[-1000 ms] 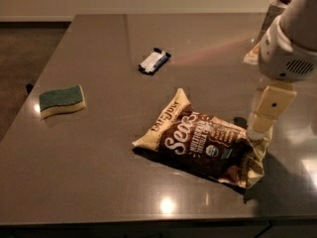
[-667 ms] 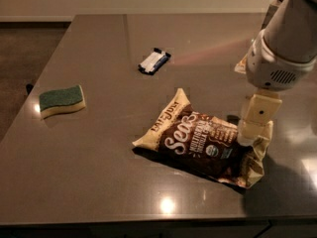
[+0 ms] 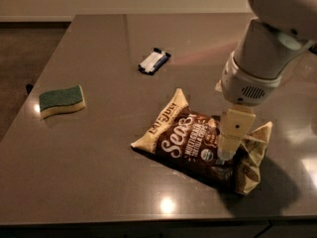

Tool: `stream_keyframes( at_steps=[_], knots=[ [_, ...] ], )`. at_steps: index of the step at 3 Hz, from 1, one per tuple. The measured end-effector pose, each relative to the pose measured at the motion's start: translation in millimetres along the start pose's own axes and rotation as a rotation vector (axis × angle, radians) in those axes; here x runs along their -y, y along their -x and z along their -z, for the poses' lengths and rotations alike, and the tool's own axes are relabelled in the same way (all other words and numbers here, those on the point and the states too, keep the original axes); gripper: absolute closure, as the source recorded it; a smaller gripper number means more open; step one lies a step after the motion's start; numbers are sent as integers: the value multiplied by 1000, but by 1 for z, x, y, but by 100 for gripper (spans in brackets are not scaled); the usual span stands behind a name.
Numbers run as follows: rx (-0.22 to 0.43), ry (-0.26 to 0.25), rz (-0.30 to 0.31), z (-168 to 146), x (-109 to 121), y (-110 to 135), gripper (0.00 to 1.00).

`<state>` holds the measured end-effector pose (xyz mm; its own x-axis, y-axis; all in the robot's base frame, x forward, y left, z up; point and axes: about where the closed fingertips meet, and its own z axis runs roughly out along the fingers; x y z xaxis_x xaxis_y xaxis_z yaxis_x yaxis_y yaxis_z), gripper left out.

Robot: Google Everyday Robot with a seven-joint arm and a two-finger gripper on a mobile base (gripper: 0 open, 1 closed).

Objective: Move brown chip bag near sponge

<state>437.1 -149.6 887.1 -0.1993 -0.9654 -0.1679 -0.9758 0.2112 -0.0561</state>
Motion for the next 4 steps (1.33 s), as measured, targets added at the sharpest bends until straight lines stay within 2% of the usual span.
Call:
stream_keyframes(
  at_steps=[1,2,4],
  knots=[
    [0,63,13,-12,-15,9,0],
    [19,91,14,-17,-24,19,16],
    [84,92,26,-4,-24,49,62]
  ],
)
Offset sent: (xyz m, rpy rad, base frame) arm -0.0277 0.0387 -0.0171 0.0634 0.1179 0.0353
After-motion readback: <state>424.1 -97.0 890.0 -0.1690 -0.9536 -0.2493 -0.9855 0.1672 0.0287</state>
